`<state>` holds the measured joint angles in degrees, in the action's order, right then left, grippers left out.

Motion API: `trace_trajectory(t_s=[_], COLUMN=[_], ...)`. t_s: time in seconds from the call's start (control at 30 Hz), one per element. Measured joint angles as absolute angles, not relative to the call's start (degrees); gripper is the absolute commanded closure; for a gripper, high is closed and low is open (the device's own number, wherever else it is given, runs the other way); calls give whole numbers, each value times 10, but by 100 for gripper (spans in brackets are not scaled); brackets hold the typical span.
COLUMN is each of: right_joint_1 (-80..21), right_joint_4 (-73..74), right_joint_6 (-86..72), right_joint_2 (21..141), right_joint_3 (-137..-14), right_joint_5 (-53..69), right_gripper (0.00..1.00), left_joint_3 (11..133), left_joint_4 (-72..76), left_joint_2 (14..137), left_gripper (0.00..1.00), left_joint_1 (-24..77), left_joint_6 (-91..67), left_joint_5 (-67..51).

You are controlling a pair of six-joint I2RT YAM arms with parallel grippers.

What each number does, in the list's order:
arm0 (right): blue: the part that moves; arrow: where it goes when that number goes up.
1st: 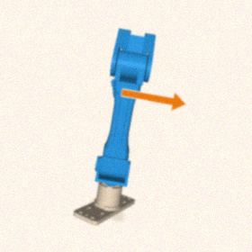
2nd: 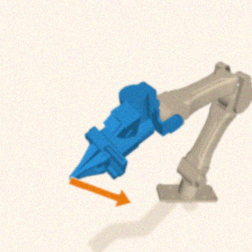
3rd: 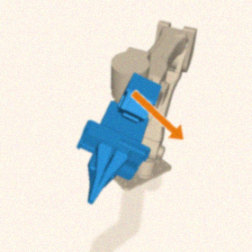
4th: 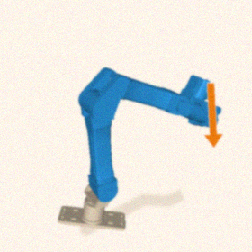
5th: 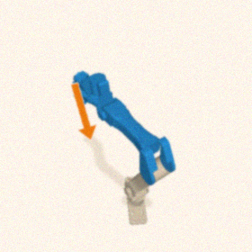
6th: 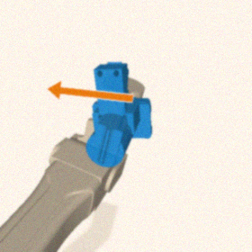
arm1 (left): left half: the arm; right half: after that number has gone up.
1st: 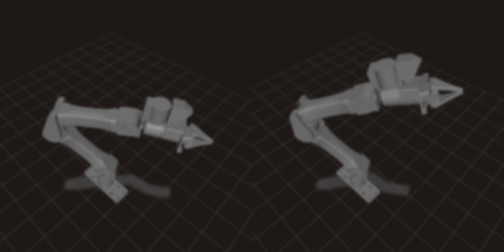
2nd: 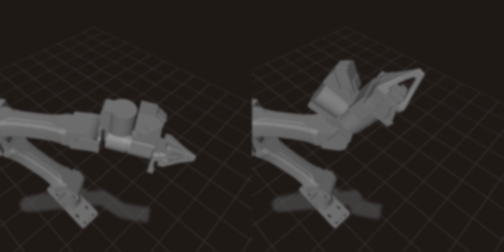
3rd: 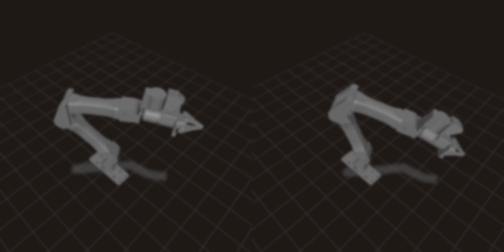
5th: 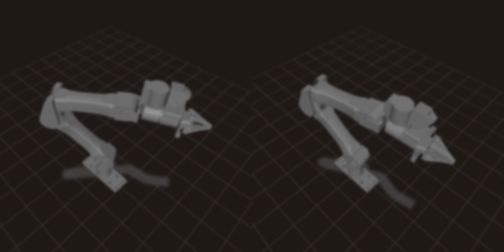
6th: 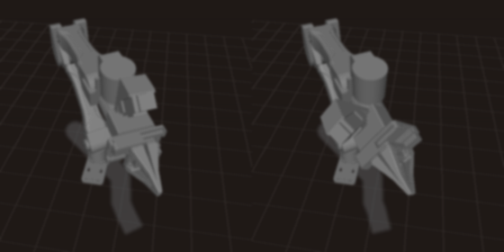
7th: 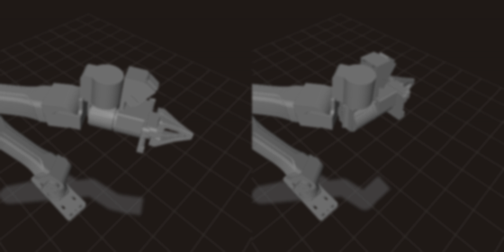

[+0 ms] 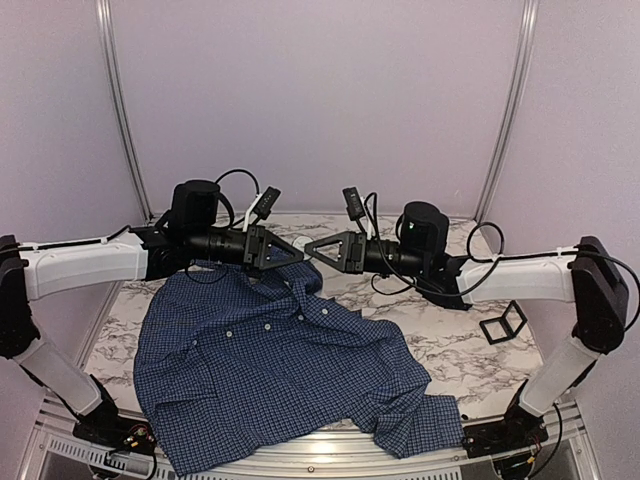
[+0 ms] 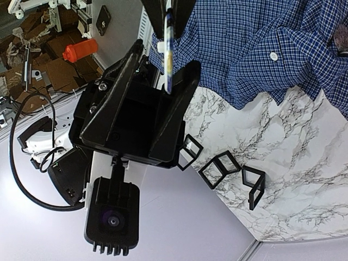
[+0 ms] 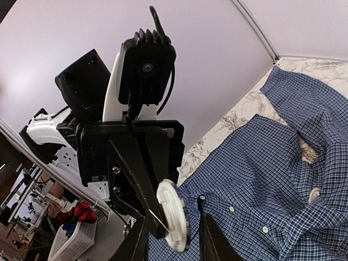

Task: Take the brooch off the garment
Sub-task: Close the brooch securely.

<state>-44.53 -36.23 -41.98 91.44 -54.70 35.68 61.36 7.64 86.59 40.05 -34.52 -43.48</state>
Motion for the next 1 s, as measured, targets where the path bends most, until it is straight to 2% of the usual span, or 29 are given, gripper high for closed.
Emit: trace_trajectory(t_s=[0.4, 1.0], right_joint_1=[-448, -450], right_joint_4=[-362, -355], right_joint_6=[-420, -430], right_joint_2=[926, 927], right_joint_3=[-555, -555], right_joint_5=[358, 335], right_gripper=[83, 89], left_joint_3=[612, 610], left_joint_4=[76, 69], left_joint_2=[866, 863], left_gripper=[100, 100], left_joint_1=[401, 413], left_joint_6=[-345, -332], left_joint_5=[-434, -395])
